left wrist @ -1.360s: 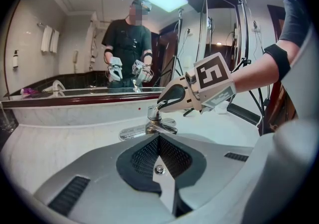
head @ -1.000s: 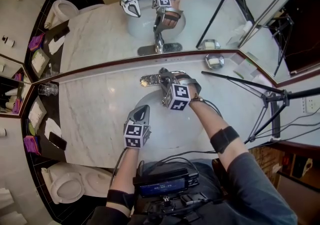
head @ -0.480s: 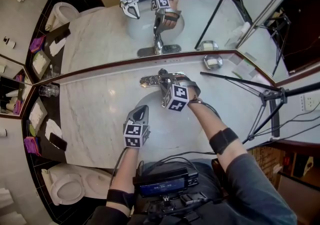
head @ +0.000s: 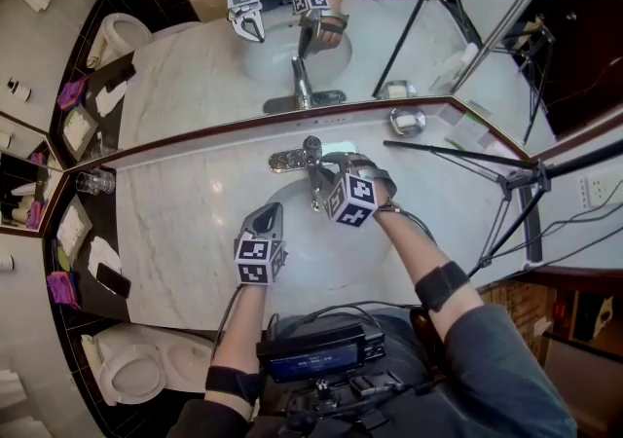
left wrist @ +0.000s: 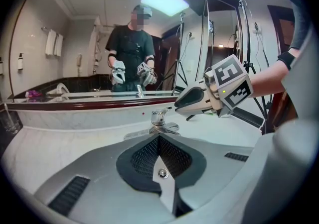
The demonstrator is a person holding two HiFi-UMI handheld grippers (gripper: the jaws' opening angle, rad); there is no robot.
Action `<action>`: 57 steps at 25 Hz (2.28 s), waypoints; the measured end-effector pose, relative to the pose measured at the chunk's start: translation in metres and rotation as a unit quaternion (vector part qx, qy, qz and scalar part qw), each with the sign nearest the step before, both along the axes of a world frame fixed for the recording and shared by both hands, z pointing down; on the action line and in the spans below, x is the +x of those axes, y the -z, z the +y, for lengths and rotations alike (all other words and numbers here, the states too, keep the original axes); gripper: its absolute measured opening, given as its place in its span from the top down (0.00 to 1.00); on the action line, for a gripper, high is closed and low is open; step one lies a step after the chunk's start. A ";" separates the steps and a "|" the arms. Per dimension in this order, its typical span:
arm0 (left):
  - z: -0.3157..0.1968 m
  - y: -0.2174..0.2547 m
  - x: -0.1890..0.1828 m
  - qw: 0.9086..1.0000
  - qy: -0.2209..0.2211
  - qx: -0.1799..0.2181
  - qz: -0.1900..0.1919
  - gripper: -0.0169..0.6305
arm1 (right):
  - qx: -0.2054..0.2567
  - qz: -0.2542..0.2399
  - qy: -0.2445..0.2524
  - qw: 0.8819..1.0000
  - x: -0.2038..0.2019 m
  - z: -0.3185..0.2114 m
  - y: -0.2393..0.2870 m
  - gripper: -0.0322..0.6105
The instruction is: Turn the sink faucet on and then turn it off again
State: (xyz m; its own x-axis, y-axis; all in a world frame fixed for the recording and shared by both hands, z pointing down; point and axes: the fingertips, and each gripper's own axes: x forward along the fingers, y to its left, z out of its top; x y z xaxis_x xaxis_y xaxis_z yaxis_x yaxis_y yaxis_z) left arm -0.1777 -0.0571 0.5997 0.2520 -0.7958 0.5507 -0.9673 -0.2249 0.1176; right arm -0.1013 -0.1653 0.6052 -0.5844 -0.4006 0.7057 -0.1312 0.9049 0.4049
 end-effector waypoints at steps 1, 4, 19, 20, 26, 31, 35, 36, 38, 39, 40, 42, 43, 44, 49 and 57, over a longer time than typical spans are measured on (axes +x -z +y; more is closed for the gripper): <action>-0.001 0.001 0.000 1.000 0.000 0.001 0.000 0.97 | -0.008 -0.008 -0.011 1.000 0.006 0.001 0.000 0.79; -0.003 0.004 0.000 1.000 -0.001 0.004 0.000 0.97 | -0.033 -0.037 -0.056 0.997 0.027 0.003 0.000 0.86; -0.005 0.012 0.001 1.000 0.012 0.008 0.018 0.97 | -0.194 -0.314 -0.317 0.873 0.142 0.018 0.026 0.92; -0.004 0.013 0.000 1.000 0.014 0.008 0.021 0.97 | -0.193 -0.319 -0.323 0.870 0.148 0.021 0.026 0.92; -0.003 0.018 0.003 1.000 0.007 0.010 0.021 0.97 | -0.204 -0.351 -0.367 0.837 0.177 0.037 0.021 0.92; -0.005 0.025 0.003 1.000 0.005 0.020 0.009 0.97 | -0.205 -0.349 -0.375 0.834 0.187 0.045 0.014 0.92; -0.006 0.024 0.003 1.000 0.012 0.023 0.007 0.97 | -0.199 -0.344 -0.369 0.840 0.185 0.045 0.013 0.92; -0.005 0.024 0.003 1.000 0.011 0.022 0.006 0.97 | -0.196 -0.341 -0.367 0.843 0.183 0.045 0.014 0.92; -0.005 0.023 0.003 1.000 0.009 0.021 0.004 0.97 | -0.190 -0.333 -0.361 0.850 0.179 0.045 0.013 0.92; -0.004 0.023 0.003 1.000 0.008 0.020 0.003 0.97 | -0.186 -0.328 -0.358 0.854 0.178 0.045 0.013 0.92; -0.004 0.023 0.003 1.000 0.007 0.019 0.002 0.97 | -0.181 -0.323 -0.355 0.858 0.176 0.045 0.013 0.92; -0.003 0.023 0.002 1.000 0.007 0.018 0.002 0.97 | -0.170 -0.310 -0.350 0.867 0.174 0.044 0.011 0.92; -0.003 0.023 0.002 1.000 0.008 0.019 0.003 0.97 | -0.163 -0.301 -0.346 0.873 0.172 0.043 0.009 0.92; -0.003 0.022 0.002 1.000 0.009 0.019 0.003 0.97 | -0.155 -0.289 -0.342 0.881 0.171 0.042 0.007 0.92; -0.003 0.020 0.001 1.000 0.010 0.019 0.004 0.97 | -0.104 -0.212 -0.289 0.928 0.145 0.029 0.011 0.91; -0.002 0.017 0.002 1.000 0.012 0.016 0.006 0.97 | 0.010 -0.051 -0.081 0.995 0.056 0.016 0.009 0.69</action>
State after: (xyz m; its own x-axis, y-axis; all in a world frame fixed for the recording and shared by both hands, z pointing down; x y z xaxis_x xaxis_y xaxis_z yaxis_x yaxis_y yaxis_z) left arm -0.1757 -0.0596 0.5827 0.2398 -0.8191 0.5212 -0.9708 -0.2063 0.1225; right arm -0.0452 -0.1494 0.5957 -0.5796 -0.5089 0.6365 -0.3167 0.8603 0.3995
